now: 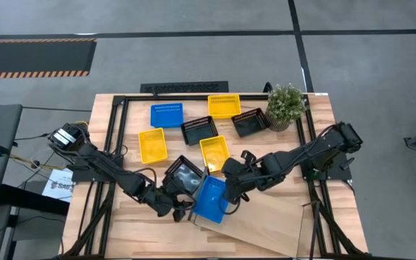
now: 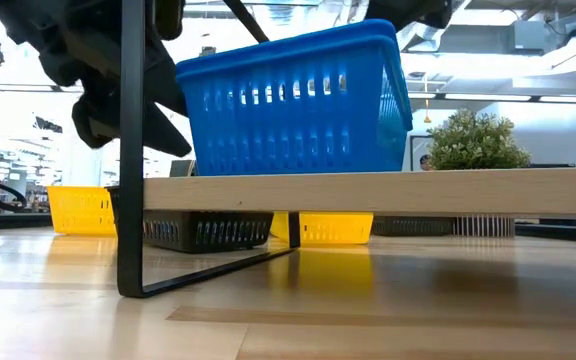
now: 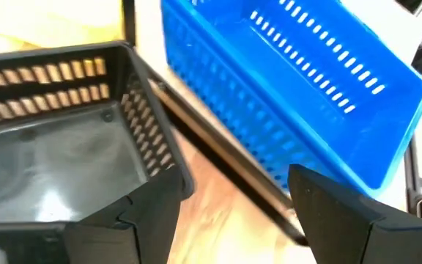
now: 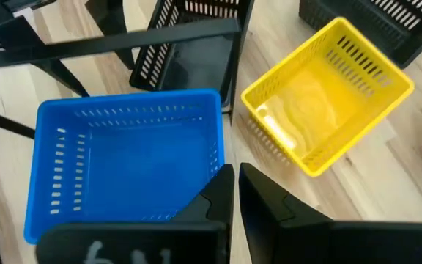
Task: Stack baskets on shelf by color
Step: Stack the right blue bin on top of the blue bin on the shelf, then stack the blue bin on top of the blue bin on the shelf
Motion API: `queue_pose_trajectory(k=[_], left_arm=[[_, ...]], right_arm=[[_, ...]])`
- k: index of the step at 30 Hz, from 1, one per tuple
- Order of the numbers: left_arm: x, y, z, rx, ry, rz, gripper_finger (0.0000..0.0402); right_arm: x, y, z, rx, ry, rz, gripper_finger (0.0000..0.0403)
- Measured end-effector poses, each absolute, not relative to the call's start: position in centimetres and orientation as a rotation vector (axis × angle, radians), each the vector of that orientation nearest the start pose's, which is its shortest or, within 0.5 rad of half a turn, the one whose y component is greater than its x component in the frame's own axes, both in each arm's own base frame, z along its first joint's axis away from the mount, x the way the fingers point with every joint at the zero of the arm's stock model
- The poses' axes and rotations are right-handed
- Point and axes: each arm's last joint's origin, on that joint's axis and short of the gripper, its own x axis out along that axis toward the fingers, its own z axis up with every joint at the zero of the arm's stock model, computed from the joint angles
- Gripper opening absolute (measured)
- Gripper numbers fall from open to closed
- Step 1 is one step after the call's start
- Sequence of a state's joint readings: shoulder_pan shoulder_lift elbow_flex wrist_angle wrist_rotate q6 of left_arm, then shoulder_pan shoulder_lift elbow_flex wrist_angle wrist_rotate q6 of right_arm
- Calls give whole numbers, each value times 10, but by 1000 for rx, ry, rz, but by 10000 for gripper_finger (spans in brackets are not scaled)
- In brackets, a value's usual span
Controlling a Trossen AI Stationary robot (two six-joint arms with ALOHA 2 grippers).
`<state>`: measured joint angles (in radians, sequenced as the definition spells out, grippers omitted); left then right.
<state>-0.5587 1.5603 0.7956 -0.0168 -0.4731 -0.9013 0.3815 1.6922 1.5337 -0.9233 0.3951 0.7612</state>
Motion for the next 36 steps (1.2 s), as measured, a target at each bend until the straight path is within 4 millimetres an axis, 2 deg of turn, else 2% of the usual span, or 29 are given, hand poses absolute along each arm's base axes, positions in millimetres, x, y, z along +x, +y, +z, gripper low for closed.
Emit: queue_pose_trajectory(k=[6, 12, 18, 25, 31, 36], left_arm=[[245, -137, 199, -449, 642, 279, 238], [224, -123, 228, -470, 601, 299, 238], [204, -111, 260, -511, 517, 245, 238], [176, -91, 294, -577, 363, 251, 238], [158, -61, 303, -543, 270, 462, 238], [162, -27, 299, -561, 362, 528, 238]], right_arm=[[328, 103, 311, 312, 890, -406, 53], [326, 80, 327, 293, 842, -407, 75], [320, 51, 343, 305, 791, -448, 115], [317, 10, 346, 338, 807, -533, 174], [328, -18, 338, 382, 838, -485, 200], [328, -26, 339, 355, 836, -477, 198]])
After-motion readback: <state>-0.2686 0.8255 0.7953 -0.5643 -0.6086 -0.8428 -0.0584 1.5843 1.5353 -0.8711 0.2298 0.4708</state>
